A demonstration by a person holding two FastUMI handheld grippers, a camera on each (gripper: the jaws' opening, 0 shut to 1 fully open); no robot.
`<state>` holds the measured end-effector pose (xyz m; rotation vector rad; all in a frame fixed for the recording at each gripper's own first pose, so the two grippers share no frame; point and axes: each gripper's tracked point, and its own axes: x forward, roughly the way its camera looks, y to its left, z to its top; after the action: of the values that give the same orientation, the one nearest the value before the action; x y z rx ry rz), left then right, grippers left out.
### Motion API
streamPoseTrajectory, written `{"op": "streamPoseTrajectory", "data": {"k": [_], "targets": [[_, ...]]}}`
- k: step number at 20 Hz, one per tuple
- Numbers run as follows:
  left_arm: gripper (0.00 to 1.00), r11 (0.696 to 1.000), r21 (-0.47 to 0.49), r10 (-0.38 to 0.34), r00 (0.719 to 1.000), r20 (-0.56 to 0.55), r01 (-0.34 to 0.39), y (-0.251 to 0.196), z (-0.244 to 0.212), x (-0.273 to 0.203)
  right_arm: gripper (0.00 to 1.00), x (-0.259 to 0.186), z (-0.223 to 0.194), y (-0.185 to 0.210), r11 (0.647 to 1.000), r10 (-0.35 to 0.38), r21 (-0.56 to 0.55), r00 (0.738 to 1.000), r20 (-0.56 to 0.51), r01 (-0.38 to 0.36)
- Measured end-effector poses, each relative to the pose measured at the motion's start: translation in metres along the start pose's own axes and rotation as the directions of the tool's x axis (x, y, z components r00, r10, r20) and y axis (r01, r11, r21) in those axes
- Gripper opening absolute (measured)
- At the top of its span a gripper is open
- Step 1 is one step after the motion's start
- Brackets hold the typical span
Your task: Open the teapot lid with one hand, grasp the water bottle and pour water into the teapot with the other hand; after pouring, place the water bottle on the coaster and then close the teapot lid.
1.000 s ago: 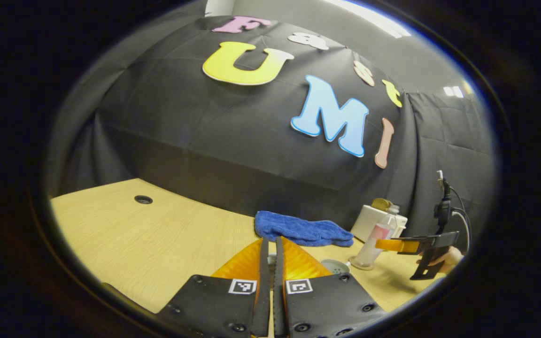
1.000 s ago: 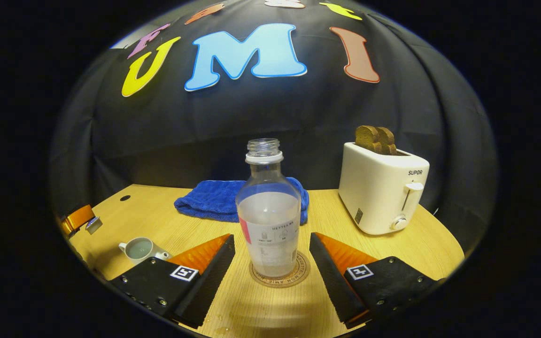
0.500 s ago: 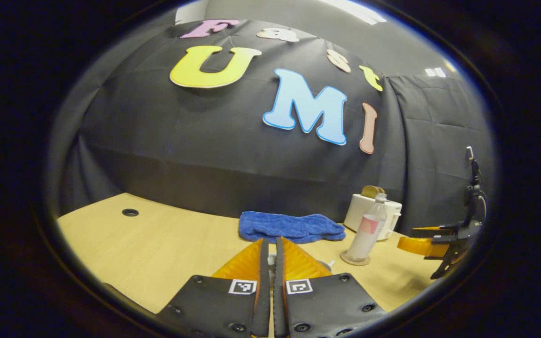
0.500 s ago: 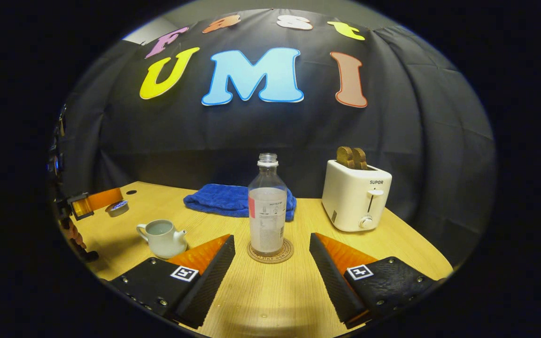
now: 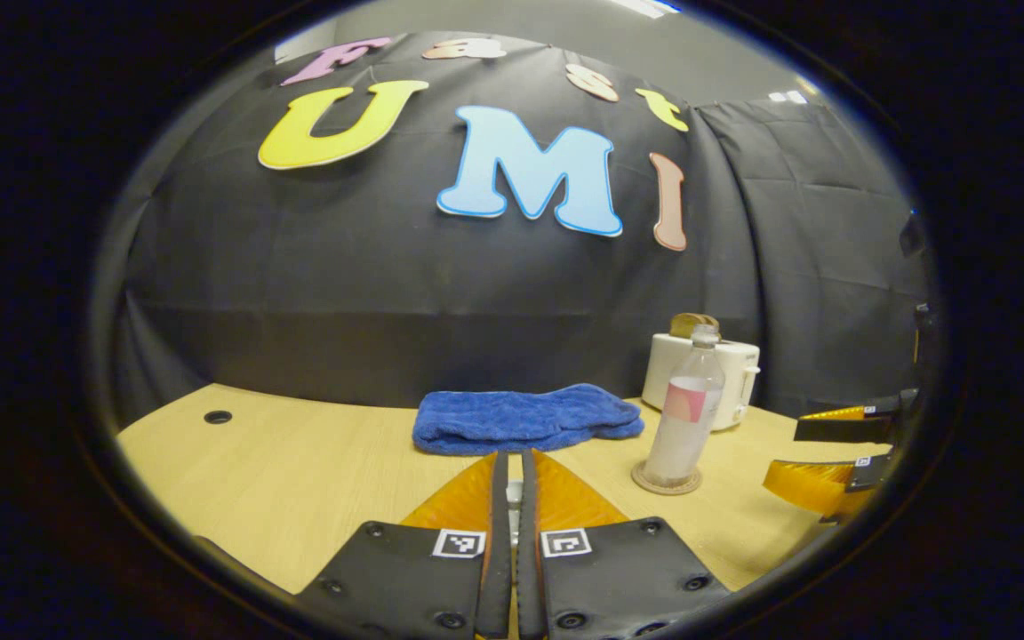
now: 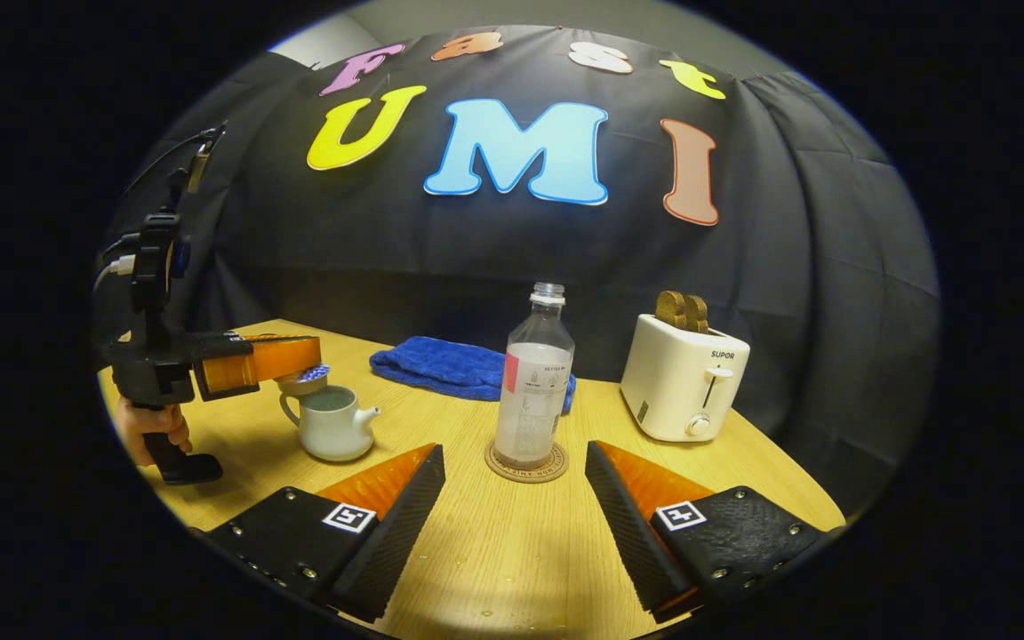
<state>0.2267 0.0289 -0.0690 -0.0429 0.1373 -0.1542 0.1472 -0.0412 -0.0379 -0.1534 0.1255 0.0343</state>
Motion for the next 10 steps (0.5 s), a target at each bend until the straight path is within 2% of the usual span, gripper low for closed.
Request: {"op": "streamPoseTrajectory", "data": {"k": [7, 10], "targets": [[0.1, 0.999, 0.036, -0.008, 1.0, -0.016, 0.008, -0.013, -0.007, 0.01, 0.99, -0.003, 0.004, -0.013, 0.998, -0.032, 0.052, 0.999, 0.023, 0.03], [0.1, 0.999, 0.039, -0.002, 1.0, -0.017, 0.002, -0.014, -0.009, 0.01, 0.99, -0.004, 0.004, -0.01, 0.997, -0.018, 0.077, 1.0, 0.025, 0.017]]}}
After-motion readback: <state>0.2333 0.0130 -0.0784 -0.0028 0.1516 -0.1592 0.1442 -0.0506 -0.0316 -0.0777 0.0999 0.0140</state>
